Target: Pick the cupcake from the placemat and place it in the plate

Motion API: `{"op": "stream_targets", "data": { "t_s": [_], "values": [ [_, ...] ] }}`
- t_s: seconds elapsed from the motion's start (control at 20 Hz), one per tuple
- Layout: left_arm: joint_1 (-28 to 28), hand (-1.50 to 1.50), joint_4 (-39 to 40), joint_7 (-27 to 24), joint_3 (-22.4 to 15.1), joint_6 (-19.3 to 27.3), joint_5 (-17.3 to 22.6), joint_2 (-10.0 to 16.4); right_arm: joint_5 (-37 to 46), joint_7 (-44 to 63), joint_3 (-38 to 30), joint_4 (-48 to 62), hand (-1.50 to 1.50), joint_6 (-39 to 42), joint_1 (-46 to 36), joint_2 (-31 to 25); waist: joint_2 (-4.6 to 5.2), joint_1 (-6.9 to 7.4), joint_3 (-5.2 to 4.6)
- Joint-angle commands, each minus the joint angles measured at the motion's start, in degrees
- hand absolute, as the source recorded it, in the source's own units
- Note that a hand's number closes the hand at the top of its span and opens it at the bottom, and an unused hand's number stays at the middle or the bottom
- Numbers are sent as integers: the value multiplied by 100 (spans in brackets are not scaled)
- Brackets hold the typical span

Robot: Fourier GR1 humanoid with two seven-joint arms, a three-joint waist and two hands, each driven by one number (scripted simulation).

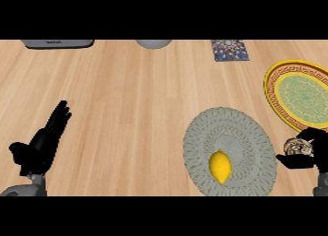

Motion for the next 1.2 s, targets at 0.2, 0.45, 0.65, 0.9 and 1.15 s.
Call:
{"op": "stream_targets", "data": {
  "t_s": [0.2,0.45,0.65,0.9,1.15],
  "values": [
    [180,0,13,-104,175,57,48,60,-1612,-3328,-1459,549,150,436,812,-1966,-15,-265,54],
    [11,0,-84,85,195,-136,155,192,-2438,-5217,-2554,1656,150,839,963,-2906,17,-61,42],
    [139,0,-34,-170,5,-44,6,-50,-2875,-6459,-3272,2757,150,1031,805,-3456,42,83,35],
    [-185,0,156,-2,60,-71,-67,73,-3148,-7636,-3861,3768,150,897,564,-3791,44,145,17],
    [-137,0,-39,31,45,-250,1,35,-3016,-7544,-3470,4387,150,1260,-427,-4157,46,235,8]
  ]
}}
